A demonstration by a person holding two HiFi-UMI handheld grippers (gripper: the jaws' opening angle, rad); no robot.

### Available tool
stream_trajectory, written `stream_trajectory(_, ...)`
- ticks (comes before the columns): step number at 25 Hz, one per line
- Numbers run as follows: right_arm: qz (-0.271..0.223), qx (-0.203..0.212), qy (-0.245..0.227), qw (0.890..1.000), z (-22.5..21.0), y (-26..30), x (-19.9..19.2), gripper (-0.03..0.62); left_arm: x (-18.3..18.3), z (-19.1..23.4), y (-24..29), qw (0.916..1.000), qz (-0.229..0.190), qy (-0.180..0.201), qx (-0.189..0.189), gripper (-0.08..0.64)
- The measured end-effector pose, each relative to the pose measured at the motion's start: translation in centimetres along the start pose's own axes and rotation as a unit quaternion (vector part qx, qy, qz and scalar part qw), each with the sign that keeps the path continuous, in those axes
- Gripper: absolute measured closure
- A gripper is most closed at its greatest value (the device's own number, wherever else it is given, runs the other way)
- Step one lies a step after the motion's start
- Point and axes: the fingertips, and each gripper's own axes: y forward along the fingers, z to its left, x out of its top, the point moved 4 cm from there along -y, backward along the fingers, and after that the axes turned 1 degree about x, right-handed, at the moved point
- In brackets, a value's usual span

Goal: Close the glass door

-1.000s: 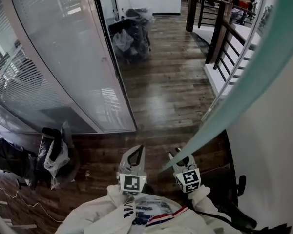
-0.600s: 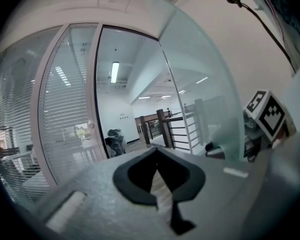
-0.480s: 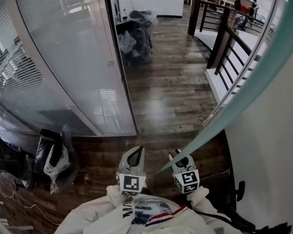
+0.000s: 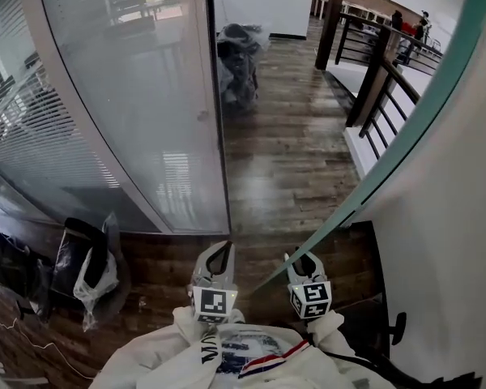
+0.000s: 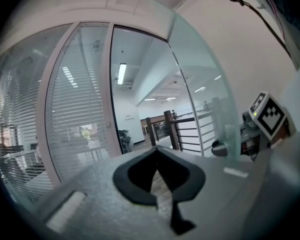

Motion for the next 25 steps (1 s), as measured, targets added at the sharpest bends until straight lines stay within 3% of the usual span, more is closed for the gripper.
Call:
stream_trajectory(17,0.012,-0.002,-0.017,1.000,0.6,11.1,3.1,0.465,-4.5,7.7,-2.8,0.9920,0.046,-0.041,0.110,0.557)
stream_trajectory(25,0.014,-0.013,-0.021,1.000,1.2,17.8,5.0,0.463,-5.8,11.5,0.1,0.9899,0.067,-0.035,0.120,0.557)
